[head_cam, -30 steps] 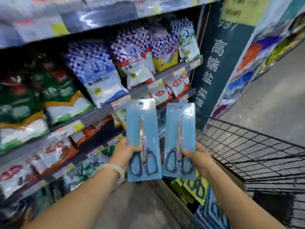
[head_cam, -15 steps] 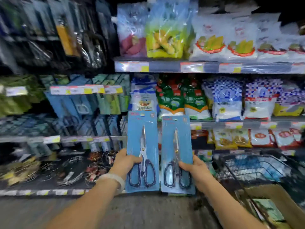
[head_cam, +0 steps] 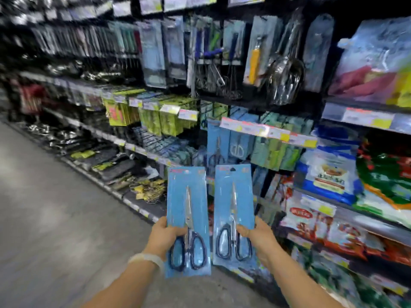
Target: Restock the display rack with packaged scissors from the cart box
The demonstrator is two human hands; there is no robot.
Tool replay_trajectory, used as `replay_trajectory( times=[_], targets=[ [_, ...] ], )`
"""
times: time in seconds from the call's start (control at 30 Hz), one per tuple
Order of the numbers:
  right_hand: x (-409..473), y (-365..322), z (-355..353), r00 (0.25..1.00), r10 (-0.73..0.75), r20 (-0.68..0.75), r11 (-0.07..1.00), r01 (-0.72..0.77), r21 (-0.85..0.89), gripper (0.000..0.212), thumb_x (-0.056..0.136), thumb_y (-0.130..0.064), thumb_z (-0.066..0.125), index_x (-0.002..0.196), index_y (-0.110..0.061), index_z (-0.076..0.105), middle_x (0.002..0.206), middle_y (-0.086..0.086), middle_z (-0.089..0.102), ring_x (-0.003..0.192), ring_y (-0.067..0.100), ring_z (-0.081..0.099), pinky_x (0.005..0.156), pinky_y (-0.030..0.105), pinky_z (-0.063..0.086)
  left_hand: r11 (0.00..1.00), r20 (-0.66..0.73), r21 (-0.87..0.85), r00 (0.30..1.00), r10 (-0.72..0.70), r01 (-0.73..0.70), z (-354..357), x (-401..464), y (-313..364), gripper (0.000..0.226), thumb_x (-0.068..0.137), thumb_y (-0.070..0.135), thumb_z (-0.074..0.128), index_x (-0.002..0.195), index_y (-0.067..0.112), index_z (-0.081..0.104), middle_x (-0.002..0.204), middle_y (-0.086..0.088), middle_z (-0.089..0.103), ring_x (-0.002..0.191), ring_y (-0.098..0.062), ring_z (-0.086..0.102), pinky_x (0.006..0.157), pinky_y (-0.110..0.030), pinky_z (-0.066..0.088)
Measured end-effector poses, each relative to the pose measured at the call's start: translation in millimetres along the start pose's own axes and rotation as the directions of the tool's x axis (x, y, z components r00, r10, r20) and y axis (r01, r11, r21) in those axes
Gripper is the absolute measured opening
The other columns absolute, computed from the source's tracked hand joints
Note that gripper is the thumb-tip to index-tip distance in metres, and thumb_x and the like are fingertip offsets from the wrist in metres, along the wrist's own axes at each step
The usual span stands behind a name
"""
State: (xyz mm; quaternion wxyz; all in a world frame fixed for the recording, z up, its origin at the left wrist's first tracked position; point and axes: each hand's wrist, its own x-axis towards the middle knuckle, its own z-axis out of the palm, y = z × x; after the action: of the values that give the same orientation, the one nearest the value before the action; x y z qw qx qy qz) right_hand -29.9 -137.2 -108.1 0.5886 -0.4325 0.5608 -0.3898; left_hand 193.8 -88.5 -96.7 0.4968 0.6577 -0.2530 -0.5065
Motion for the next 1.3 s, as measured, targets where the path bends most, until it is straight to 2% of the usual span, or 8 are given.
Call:
replay_trajectory(
  times=[0.1,0.27,0.33,0.63,0.77,0.9,1.2,1.3],
  targets=[
    [37,-10,27,1.0,0.008,0.009,1.0,-0.007,-0.006,0.028,0.083,0.0,0.066,0.107,-0.008,0.054,0.098,0.008,0.059,0.07,0.01,0.054,0.058,0.02,0.041,1.0,-0.044,0.007,0.999,-0.002,0.002,-17,41,0,0.064,0.042,0.02,0.076,0.104,0.009,0.064,0.099,-0.013,0.073,0.091,-0.034,0.069,0.086,-0.052,0.055],
    [111,-32,56,1.0,0.023,0.018,0.999,-0.023,-0.037,0.037,0.081,-0.001,0.067,0.117,-0.002,0.055,0.101,0.011,0.063,0.084,0.022,0.058,0.062,0.025,0.046,1.0,-0.056,-0.009,0.998,0.01,-0.01,-16,85,46,0.04,0.067,-0.001,0.073,0.105,0.003,0.062,0.101,-0.018,0.071,0.092,-0.035,0.068,0.089,-0.053,0.053],
    [139,-44,63,1.0,0.025,0.019,0.999,-0.024,-0.043,0.038,0.082,-0.001,0.067,0.117,-0.004,0.053,0.102,0.011,0.062,0.088,0.023,0.058,0.072,0.029,0.048,1.0,-0.05,0.001,0.999,0.003,-0.003,-12,111,60,0.036,0.072,-0.005,0.07,0.107,0.001,0.061,0.1,-0.019,0.071,0.09,-0.035,0.068,0.088,-0.052,0.054],
    [248,-82,79,1.0,0.024,0.019,0.998,-0.022,-0.056,0.042,0.083,-0.007,0.067,0.121,-0.007,0.05,0.112,0.01,0.061,0.102,0.027,0.059,0.091,0.038,0.047,1.0,-0.012,0.003,1.0,0.01,-0.01,8,201,105,0.031,0.08,-0.008,0.064,0.107,0.005,0.057,0.093,-0.018,0.07,0.08,-0.033,0.068,0.071,-0.04,0.056],
    [274,-85,84,1.0,0.023,0.02,0.999,-0.022,-0.025,0.036,0.085,-0.008,0.066,0.118,-0.009,0.051,0.111,0.01,0.062,0.099,0.027,0.06,0.089,0.038,0.047,1.0,-0.003,0.001,1.0,-0.015,0.015,11,227,111,0.028,0.08,-0.007,0.065,0.104,0.005,0.058,0.09,-0.019,0.071,0.081,-0.036,0.069,0.08,-0.049,0.056],
    [287,-75,84,0.999,0.038,-0.008,0.999,-0.038,-0.009,0.033,0.083,-0.007,0.067,0.113,-0.008,0.052,0.103,0.009,0.064,0.096,0.028,0.062,0.092,0.044,0.049,0.999,0.022,0.013,0.999,-0.035,0.034,14,249,114,0.025,0.08,-0.008,0.064,0.101,0.004,0.06,0.088,-0.018,0.072,0.075,-0.034,0.069,0.067,-0.04,0.057],
    [299,-63,83,0.998,0.04,-0.039,0.999,-0.039,0.032,0.034,0.082,-0.001,0.067,0.111,-0.013,0.053,0.103,0.006,0.065,0.093,0.022,0.062,0.084,0.035,0.049,0.996,0.123,0.042,0.989,-0.078,0.073,27,300,129,0.032,0.076,-0.009,0.067,0.106,0.001,0.062,0.096,-0.02,0.071,0.089,-0.036,0.068,0.088,-0.051,0.053],
    [302,-59,81,0.995,0.059,-0.078,0.998,-0.056,0.033,0.036,0.081,-0.002,0.067,0.114,-0.012,0.054,0.106,0.007,0.066,0.095,0.026,0.064,0.088,0.041,0.051,0.992,0.18,0.056,0.977,-0.118,0.11,26,318,133,0.031,0.079,-0.007,0.066,0.106,0.007,0.061,0.099,-0.021,0.071,0.094,-0.039,0.068,0.09,-0.055,0.051]
  ],
)
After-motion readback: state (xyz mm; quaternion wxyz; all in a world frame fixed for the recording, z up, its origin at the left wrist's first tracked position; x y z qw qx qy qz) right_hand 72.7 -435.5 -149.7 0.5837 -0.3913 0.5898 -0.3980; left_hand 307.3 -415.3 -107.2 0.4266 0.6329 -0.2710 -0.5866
